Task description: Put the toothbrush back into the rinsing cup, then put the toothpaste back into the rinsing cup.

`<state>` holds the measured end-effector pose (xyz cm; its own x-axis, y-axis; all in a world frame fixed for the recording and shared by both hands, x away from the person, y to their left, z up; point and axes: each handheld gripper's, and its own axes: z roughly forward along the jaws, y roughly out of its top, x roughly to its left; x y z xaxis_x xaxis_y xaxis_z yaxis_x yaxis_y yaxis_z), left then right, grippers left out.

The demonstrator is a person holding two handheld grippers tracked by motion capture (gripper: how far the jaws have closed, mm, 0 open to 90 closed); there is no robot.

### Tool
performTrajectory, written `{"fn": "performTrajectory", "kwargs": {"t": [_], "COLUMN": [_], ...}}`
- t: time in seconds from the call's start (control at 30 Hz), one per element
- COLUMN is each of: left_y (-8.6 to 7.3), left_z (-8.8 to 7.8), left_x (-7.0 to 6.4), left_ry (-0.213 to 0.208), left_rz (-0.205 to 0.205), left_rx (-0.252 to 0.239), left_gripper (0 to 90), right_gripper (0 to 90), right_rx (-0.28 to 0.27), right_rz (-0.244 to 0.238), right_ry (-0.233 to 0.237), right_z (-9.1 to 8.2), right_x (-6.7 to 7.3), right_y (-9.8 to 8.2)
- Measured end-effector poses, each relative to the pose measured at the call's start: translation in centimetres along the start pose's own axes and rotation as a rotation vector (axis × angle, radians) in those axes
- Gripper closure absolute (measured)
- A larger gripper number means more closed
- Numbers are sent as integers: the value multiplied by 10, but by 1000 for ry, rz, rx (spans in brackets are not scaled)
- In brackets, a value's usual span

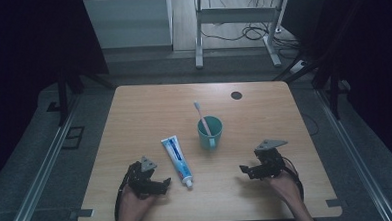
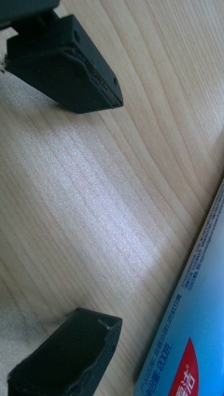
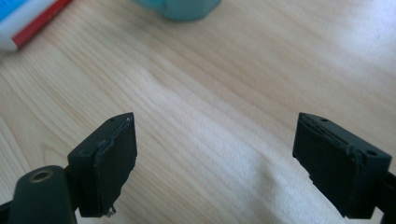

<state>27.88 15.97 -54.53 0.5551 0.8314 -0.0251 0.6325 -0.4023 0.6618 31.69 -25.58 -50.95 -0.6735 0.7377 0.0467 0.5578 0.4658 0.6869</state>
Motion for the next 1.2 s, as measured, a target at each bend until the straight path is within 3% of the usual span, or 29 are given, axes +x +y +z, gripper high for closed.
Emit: {"fn": "performTrajectory", "kwargs": {"t": [0.5, 0.77, 0.97, 1.2], "left_y": [0, 0, 1, 6], "left_z": [0, 0, 0, -2], "left_x": [0, 0, 1, -2], "left_ry": [0, 0, -6, -11], "left_rz": [-2, -1, 7, 13], "left_rx": [0, 1, 1, 2], "left_gripper": [4, 3, 5, 144], "right_gripper": [59, 27, 28, 28], "right_rx": [30, -25, -27, -26], "right_rz": [19, -2, 2, 8], "right_ry": [-33, -59, -63, -65], "right_z": [11, 13, 12, 11], "right_x": [-6, -5, -4, -4], "right_y": [-27, -35, -36, -37]}}
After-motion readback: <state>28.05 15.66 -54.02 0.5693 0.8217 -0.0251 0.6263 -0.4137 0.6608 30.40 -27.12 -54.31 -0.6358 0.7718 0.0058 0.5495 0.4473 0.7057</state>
